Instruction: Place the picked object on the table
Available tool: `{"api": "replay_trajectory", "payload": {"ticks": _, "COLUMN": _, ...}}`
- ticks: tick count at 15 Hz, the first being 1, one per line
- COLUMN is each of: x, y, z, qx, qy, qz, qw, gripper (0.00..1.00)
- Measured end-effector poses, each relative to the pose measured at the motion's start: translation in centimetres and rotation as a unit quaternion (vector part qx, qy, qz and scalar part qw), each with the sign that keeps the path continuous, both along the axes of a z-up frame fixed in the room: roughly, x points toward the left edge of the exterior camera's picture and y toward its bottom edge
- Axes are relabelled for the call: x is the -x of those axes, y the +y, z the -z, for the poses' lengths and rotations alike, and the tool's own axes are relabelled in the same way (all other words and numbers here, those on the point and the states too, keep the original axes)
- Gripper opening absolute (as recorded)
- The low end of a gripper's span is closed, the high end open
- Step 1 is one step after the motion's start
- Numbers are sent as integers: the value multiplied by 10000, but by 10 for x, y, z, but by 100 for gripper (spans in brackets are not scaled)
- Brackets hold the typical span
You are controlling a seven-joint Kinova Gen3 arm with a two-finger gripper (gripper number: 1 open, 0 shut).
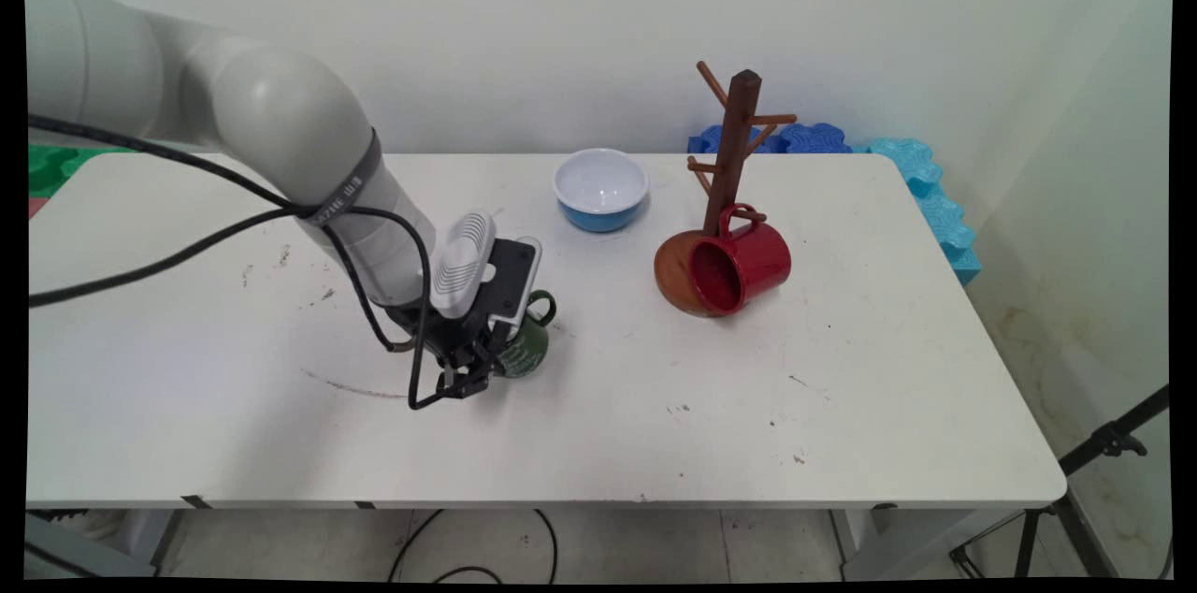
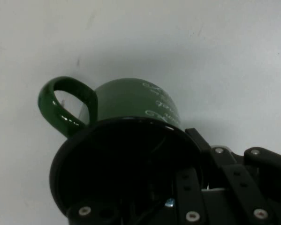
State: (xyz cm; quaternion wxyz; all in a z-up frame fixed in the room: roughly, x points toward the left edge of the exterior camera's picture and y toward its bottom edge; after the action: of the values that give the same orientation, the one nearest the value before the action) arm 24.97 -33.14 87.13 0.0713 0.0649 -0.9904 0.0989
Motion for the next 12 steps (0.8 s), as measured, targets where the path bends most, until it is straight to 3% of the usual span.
{"api": "replay_trajectory", "payload": {"ticks": 12, "x": 9, "y": -10, "z": 16, "qx": -224, "qy": 34, "qz": 78, "qw": 9997, "gripper": 0}}
